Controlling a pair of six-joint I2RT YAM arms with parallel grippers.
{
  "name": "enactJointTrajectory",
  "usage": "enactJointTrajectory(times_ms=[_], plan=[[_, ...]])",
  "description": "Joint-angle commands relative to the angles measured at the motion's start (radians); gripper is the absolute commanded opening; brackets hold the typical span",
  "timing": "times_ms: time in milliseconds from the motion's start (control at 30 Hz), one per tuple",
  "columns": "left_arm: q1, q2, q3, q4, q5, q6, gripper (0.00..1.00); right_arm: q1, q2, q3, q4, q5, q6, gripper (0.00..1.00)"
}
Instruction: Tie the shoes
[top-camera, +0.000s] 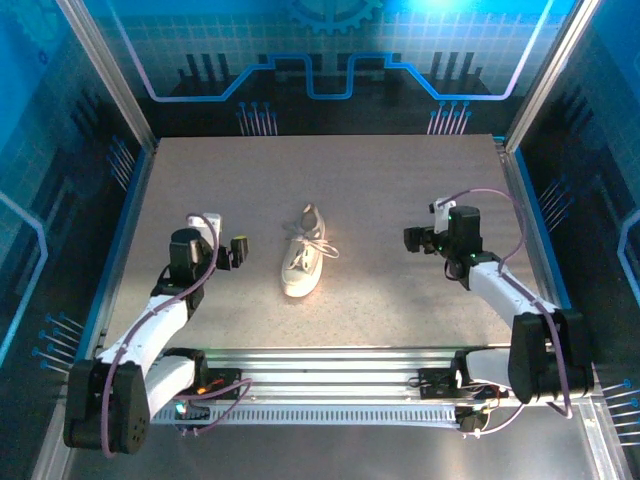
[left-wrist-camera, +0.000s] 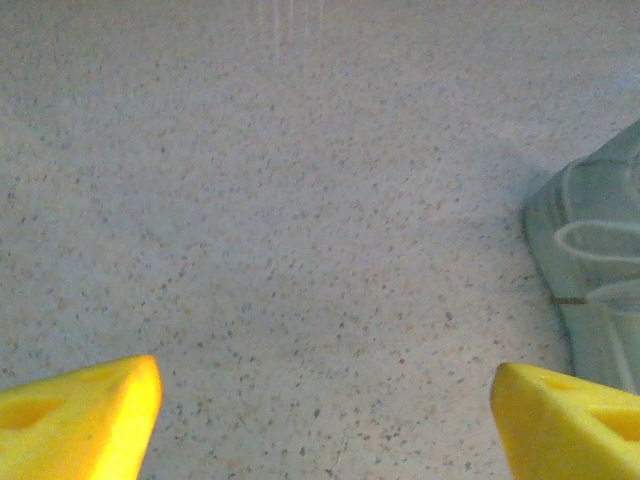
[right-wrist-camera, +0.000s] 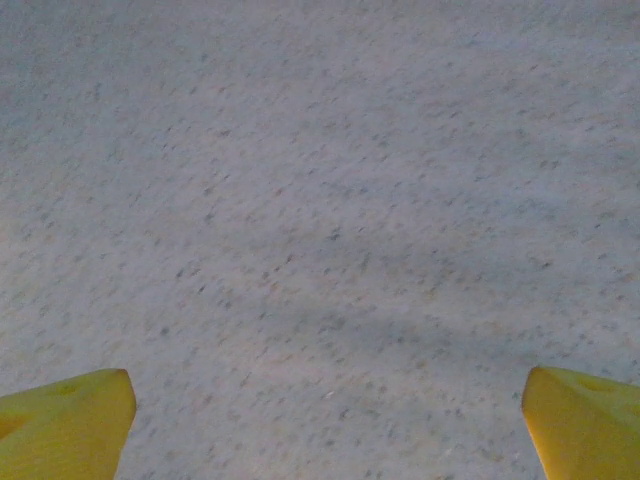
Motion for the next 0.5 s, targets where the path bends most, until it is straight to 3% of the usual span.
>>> enactJointTrajectory(times_ms=[0,133,200,467], plan=[[0.012,0.056,-0.021,0.167,-0.018,-0.061,0.99,-0.014,0.023,-0.066,0.303,0.037,0.007,1.0],[0.013,0.147,-0.038,0.288,-0.009,-0.059,0.99,-0.005,0.105,-0.133,0.493,0.059,-0.056,1.0],[0.015,0.2,-0.048,0.379,0.005,-0.052,0.99,-0.009,0.136,-0.108,0.466,0.085,-0.056,1.0],[0.022,0.385,-0.045,0.645,0.035,-0.016,0.99,-0.033,0.282,-0.205,0.809,0.003,-0.066,1.0]])
